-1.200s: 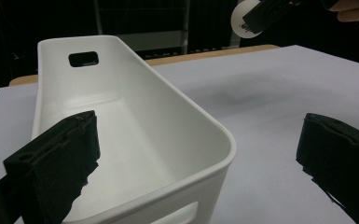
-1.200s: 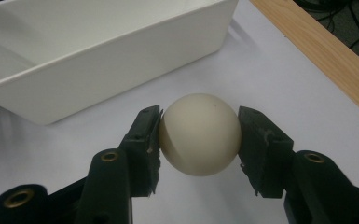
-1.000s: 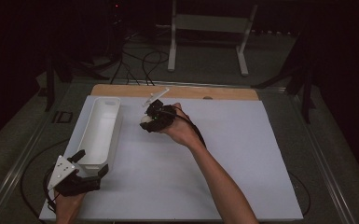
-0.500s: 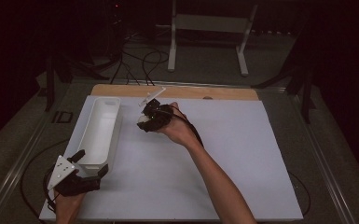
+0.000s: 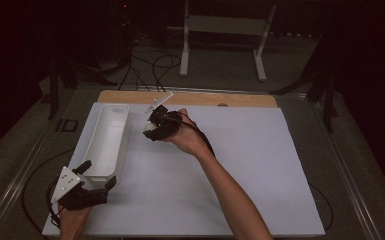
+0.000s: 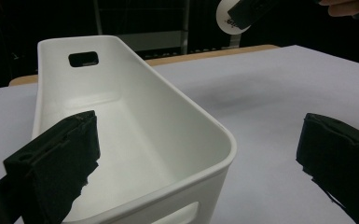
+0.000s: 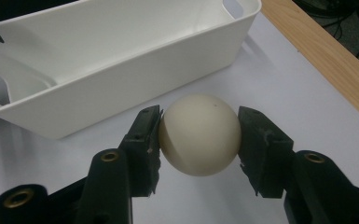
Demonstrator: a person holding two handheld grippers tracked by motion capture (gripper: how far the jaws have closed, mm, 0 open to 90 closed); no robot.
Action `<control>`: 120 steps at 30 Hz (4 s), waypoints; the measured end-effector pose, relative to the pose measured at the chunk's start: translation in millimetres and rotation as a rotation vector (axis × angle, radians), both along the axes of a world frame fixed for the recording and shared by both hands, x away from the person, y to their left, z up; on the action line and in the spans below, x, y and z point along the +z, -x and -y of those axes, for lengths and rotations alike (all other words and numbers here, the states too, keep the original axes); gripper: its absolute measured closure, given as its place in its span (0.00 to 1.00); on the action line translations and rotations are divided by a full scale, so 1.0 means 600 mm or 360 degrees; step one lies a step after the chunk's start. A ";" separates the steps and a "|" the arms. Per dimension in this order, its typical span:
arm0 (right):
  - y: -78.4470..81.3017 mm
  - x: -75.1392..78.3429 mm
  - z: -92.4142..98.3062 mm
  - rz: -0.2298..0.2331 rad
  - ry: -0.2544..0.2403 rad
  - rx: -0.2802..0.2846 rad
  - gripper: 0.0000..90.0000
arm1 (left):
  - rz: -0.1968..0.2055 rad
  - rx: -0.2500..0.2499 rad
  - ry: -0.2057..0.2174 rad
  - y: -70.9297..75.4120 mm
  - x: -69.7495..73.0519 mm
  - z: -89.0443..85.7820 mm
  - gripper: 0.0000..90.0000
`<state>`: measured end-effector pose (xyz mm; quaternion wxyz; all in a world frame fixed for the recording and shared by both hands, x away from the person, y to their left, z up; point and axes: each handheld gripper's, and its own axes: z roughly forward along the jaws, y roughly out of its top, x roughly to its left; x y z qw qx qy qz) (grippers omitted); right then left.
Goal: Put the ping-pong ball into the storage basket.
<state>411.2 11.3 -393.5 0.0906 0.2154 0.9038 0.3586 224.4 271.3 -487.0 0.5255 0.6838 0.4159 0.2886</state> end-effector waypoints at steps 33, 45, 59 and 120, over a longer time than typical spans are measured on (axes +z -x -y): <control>-0.002 0.002 -0.028 -0.0009 -0.0006 0.0020 0.56 | -0.0008 -0.0003 -0.0020 -0.001 -0.001 0.002 0.00; -0.001 0.001 -0.039 -0.0011 -0.0020 0.0030 0.56 | -0.0019 -0.0001 -0.0035 -0.002 -0.001 0.002 0.00; 0.002 0.000 -0.049 -0.0020 -0.0031 0.0045 0.56 | -0.0030 -0.0004 -0.0042 -0.004 -0.003 0.004 0.00; 0.005 0.011 -0.101 -0.0020 -0.0055 0.0103 0.56 | -0.0030 -0.0009 -0.0037 -0.004 -0.004 0.001 0.00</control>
